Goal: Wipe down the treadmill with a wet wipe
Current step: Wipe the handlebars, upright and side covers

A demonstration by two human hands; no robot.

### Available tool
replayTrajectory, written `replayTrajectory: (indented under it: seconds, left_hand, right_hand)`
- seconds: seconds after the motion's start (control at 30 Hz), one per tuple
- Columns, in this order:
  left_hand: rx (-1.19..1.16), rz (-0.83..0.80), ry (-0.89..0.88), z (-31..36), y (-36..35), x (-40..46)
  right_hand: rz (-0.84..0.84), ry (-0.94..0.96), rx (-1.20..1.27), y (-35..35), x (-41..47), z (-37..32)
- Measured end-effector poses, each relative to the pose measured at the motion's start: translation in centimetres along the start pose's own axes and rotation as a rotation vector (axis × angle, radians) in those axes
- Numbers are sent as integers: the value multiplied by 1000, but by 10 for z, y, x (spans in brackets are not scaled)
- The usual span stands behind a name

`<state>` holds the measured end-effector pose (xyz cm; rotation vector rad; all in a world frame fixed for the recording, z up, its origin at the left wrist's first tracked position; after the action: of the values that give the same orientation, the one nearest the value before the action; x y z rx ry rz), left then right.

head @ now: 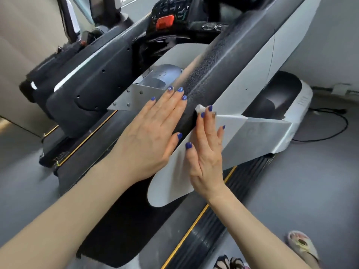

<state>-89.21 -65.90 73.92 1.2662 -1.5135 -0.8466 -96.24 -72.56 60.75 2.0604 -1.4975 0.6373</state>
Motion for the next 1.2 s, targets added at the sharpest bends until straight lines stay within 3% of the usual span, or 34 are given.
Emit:
replayTrajectory:
  seconds: [0.17,0.3,0.43,0.53,0.73,0.9,1.1,1.2]
  left_hand:
    - [-22,-20,-19,-2,-3,3]
    - [-8,-17,-46,1,-4,5]
    - [57,-31,-99,2,-5,9]
    - [122,-43,-137,3,-8,12]
    - [206,-62,-182,3,-9,12]
    - [237,-56,-226,6,-10,12]
    - [231,-61,-218,6,-10,12]
    - [231,-61,-221,7,-10,12]
  right_hand:
    - [-59,-24,-9,-3,-6,20]
    - [-51,-281,74,1,-1,58]
    - [-126,-137,99,-6,-20,28]
    - [-183,-21,-29,-7,-31,42]
    - [-178,-145,-33,2,-8,77]
    - [-349,134,-296,11,-40,118]
    - [-371,-37,-304,27,-2,162]
    - [-377,49,-312,22,-16,157]
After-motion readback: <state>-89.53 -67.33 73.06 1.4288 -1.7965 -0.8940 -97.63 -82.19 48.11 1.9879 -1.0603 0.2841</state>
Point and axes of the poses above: each hand's wrist, its own x-axis towards the middle knuckle, its own y-axis out of the back of the hand, z = x × y, the point moved 3 cm from there along x, towards the middle knuckle, and after that the axes turned 4 degrees about -x, right-handed, at the moved point
